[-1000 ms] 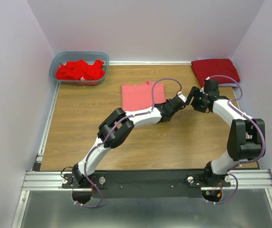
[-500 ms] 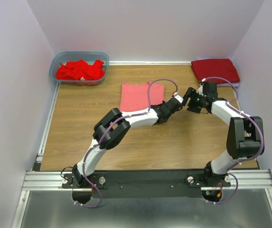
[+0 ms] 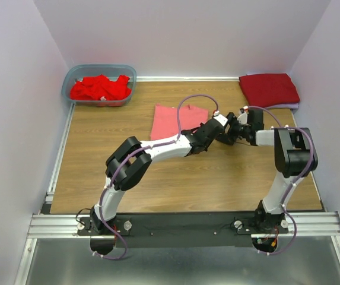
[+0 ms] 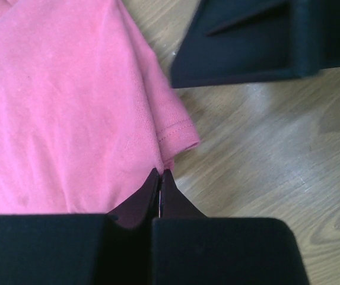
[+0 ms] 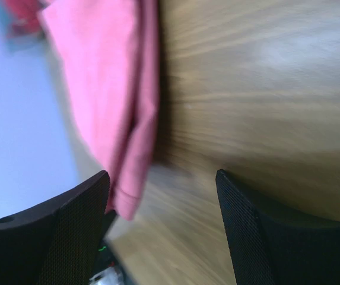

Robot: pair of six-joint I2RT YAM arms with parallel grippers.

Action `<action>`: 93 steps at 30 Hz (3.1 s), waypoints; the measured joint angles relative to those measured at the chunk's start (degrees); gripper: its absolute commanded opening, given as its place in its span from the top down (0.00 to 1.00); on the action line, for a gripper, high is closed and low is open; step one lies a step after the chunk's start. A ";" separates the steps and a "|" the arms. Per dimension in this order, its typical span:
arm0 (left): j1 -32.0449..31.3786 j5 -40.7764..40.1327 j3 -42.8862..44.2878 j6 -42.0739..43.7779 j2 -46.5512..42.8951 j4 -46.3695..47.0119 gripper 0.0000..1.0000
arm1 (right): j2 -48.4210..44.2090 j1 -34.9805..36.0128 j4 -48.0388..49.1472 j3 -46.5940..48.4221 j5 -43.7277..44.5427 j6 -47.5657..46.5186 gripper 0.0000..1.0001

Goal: Fold and stack the t-shirts
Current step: Neatly place the folded tshirt to the corner

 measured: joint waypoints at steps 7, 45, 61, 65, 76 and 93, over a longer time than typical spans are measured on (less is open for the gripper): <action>0.00 0.63 -0.11 -0.39 0.00 0.11 1.00 | 8.17 2.32 12.55 2.38 -7.58 8.13 0.20; 9.62 9.11 -9.22 -4.70 -17.90 1.44 0.44 | 14.84 11.13 -29.79 34.60 10.78 -31.43 1.00; 29.22 7.50 -43.17 -5.79 -51.08 4.83 0.01 | 19.02 6.45 -42.32 62.16 52.17 -55.63 1.00; 29.44 4.33 -47.60 -7.65 -54.77 4.33 0.01 | 24.46 5.31 -42.27 71.06 59.08 -57.83 1.00; 29.64 -4.52 -48.33 -9.22 -58.60 7.04 0.02 | 30.40 2.40 -42.32 77.29 66.82 -63.45 1.00; 29.64 -5.33 -48.33 -9.62 -54.93 7.74 0.02 | 30.95 -2.89 -40.06 82.66 69.26 -67.14 0.95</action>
